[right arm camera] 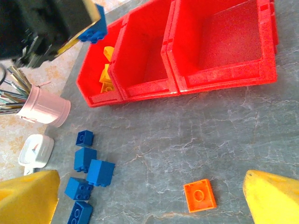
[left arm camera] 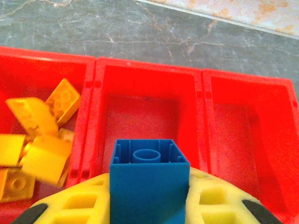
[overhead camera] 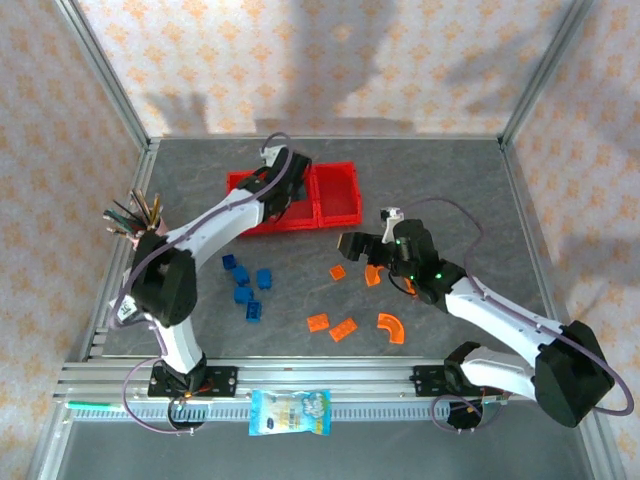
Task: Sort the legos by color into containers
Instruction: Place the lego in the container, then pick up the lego from the middle-left of the table.
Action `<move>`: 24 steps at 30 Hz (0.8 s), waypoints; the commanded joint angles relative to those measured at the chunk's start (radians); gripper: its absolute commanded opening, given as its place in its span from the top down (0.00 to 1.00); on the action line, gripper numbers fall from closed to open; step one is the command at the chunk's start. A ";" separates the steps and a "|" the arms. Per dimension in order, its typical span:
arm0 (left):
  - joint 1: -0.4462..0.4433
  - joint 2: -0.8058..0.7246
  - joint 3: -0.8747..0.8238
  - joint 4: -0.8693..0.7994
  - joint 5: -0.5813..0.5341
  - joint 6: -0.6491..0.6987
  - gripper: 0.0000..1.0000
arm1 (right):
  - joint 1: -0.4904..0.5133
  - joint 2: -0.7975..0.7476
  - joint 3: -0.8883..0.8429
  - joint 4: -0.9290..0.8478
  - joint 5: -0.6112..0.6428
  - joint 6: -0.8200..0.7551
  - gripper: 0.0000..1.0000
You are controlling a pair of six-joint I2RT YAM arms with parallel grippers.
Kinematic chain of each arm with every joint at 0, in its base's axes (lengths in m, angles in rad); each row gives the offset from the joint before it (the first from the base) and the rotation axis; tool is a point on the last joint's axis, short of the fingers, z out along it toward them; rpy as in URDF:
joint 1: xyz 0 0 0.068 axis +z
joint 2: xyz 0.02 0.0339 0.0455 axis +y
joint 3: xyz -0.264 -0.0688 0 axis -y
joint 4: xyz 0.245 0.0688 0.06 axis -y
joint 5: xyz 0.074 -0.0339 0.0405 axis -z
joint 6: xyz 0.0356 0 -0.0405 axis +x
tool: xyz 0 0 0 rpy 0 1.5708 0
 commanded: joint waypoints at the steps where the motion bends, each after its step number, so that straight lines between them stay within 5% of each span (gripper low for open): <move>1: 0.025 0.085 0.084 0.000 -0.037 0.044 0.83 | -0.008 0.016 0.022 0.031 0.029 -0.015 0.00; 11: 0.053 0.196 0.176 0.004 0.015 0.045 0.48 | -0.013 0.038 0.048 0.018 0.017 -0.041 0.00; 24: 0.053 -0.045 0.012 0.038 0.114 0.059 0.41 | -0.013 0.056 0.095 -0.042 -0.033 -0.105 0.00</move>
